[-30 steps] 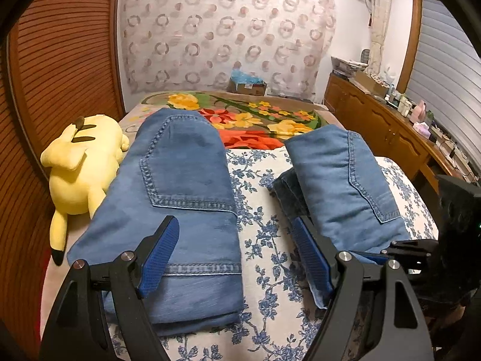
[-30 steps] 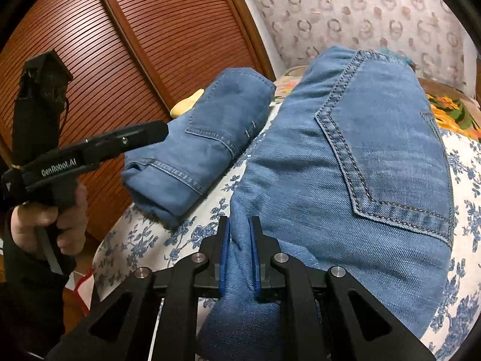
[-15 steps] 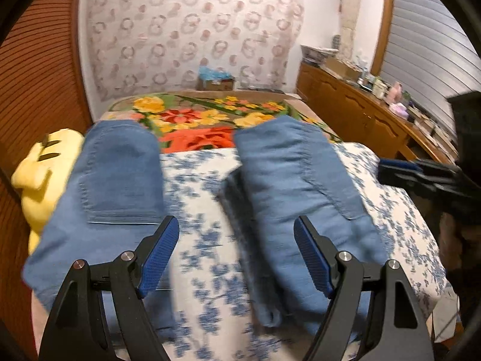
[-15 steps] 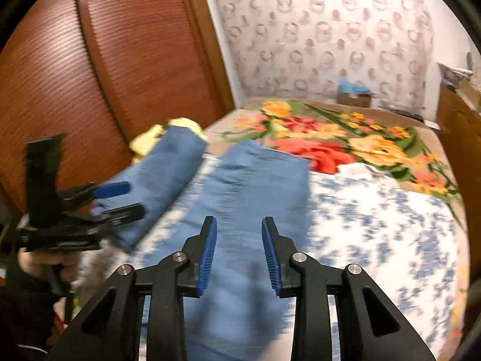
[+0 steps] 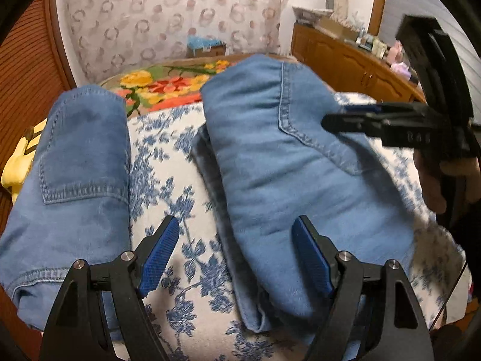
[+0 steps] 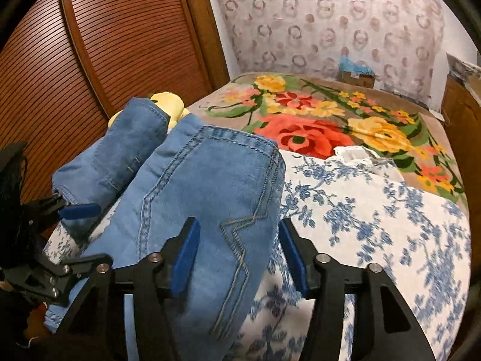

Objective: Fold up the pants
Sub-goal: 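Lift the jeans stack with the right tool and swing it over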

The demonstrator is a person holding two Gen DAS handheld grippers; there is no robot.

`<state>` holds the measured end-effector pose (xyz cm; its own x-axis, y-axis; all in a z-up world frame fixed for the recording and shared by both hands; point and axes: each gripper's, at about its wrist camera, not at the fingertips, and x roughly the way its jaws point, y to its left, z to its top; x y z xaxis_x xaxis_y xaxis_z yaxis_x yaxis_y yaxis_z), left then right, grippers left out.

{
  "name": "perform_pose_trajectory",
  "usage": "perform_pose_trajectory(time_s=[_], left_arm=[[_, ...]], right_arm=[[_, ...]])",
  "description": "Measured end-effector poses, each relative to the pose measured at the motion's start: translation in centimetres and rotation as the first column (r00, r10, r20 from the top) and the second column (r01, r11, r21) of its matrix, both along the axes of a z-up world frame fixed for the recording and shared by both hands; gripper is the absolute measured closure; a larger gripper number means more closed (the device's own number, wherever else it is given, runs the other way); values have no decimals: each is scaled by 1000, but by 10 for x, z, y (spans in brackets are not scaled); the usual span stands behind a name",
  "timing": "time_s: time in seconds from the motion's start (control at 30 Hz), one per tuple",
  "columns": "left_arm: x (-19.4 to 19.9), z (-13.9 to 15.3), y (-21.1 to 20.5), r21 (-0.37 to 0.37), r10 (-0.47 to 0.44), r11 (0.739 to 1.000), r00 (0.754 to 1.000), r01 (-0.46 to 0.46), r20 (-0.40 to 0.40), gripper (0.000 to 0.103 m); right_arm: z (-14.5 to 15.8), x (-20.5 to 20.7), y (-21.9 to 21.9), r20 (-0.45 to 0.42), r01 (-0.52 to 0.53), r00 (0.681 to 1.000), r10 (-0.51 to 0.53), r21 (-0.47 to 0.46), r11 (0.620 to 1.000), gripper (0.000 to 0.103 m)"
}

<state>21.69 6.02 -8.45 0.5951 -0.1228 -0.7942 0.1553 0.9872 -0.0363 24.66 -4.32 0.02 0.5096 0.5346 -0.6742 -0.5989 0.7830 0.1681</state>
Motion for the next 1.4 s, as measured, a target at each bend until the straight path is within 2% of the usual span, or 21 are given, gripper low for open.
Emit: perform_pose_trajectory(time_s=[0.13,0.37,0.53,0.77,0.8,0.83,1.03,1.1,1.17,1.23,1.27,1.33,1.4], left_arm=[[-2,-11,6,-18,4,1000,1000,-5,-28,23],[-2,-16,12,-66,1,998,999,-3,-35,23],[-3,-17,12,-73,-6,997,1000,4,-30,23],[-1,-17,13,-80,-6,997,1000,4,-27,23],[-1,-17,14,-82,-6,997,1000,3,-27,23],[-1,-18,14,-84,-5,996,1000,3,-26,23],[4,-19,11,-65,-10,998,1000,9,-16,23],[3,-20,11,-62,-11,998,1000,10,-15,23],[3,-20,10,-67,-7,998,1000,6,-17,23],[4,-19,10,-67,-1,998,1000,0,-18,23],[6,-18,9,-65,2,998,1000,-4,-20,23],[4,-16,8,-55,13,998,1000,-14,-21,23],[2,-14,9,-48,17,999,1000,-18,-16,23]], right_arm=[[-22,26,8,-15,-14,1000,14,7,1000,27],[-45,50,11,-89,-36,995,42,68,997,27],[-50,56,14,-65,-45,997,50,78,996,27],[-50,53,9,-77,-49,995,56,93,994,27],[-51,53,9,-82,-50,995,59,99,994,29],[-50,52,9,-100,-59,992,71,119,991,36],[-55,59,1,-168,-47,982,82,204,978,46],[-53,58,-2,-164,-49,983,87,222,974,53],[-50,54,-5,-157,-47,984,86,241,970,64],[-44,47,-8,-124,-35,990,68,251,967,71],[-36,40,-8,-75,-43,995,64,255,966,74],[-22,25,-2,1,-63,998,64,226,972,75],[-12,16,1,31,-65,998,60,217,974,76]])
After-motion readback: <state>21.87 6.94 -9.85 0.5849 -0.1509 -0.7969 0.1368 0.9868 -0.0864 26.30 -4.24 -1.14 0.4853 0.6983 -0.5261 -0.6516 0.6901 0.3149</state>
